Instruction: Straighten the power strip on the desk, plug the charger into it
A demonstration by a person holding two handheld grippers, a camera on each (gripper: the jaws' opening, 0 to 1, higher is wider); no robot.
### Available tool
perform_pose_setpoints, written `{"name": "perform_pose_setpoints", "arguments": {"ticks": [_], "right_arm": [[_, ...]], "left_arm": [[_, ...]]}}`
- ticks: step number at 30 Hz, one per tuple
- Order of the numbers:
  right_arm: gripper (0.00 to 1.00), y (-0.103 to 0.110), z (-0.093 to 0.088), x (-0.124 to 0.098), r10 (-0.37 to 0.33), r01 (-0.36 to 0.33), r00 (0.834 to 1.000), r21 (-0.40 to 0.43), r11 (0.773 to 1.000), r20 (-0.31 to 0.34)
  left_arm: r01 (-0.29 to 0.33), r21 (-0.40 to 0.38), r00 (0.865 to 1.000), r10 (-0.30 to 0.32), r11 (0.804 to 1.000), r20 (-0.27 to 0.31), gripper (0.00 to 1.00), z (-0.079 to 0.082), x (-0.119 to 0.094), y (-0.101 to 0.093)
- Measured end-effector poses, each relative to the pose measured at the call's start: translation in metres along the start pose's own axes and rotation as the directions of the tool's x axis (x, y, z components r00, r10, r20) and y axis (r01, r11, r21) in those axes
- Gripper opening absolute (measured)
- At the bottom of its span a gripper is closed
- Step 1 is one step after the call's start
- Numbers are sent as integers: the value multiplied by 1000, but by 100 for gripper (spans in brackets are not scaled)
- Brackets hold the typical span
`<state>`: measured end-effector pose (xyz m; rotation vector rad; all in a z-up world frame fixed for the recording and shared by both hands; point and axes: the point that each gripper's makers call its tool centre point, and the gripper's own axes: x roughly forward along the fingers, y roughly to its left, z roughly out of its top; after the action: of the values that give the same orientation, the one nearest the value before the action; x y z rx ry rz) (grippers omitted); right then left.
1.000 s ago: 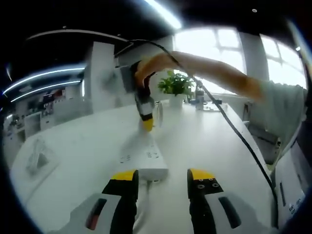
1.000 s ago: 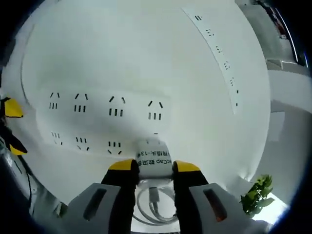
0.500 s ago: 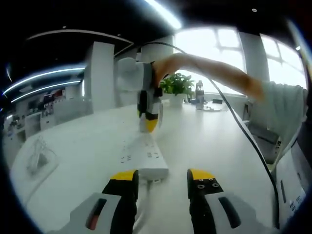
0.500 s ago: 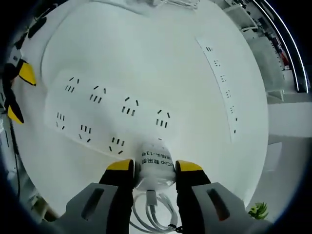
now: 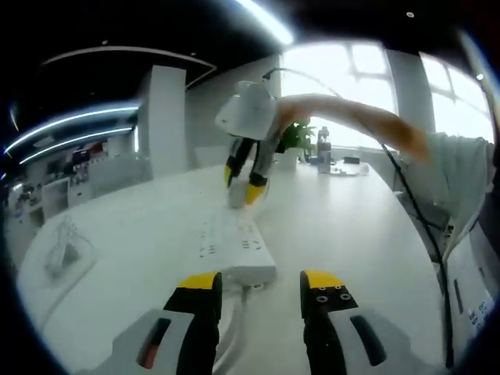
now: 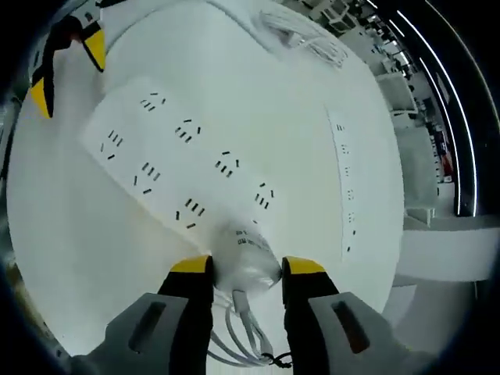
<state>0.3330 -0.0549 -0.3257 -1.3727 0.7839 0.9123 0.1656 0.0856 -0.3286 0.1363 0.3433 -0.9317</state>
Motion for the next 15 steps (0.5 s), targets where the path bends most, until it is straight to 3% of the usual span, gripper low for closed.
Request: {"name": "perform_pose_setpoints", "arguments": {"ticks": [7, 13, 15], "right_arm": [[35, -8, 5, -9, -71, 78, 996, -161, 984, 46], [32, -8, 8, -11, -84, 103, 993, -265, 959, 82], [31, -8, 11, -10, -93, 120, 991, -320, 940, 100]], "left_arm": [[0, -4, 1000, 0, 1000, -4, 41, 0, -2, 0], [-13, 0, 1000, 13, 1000, -2, 41, 1, -3, 2], [-16, 1, 1000, 16, 1000, 0, 41, 1, -3, 3]]}}
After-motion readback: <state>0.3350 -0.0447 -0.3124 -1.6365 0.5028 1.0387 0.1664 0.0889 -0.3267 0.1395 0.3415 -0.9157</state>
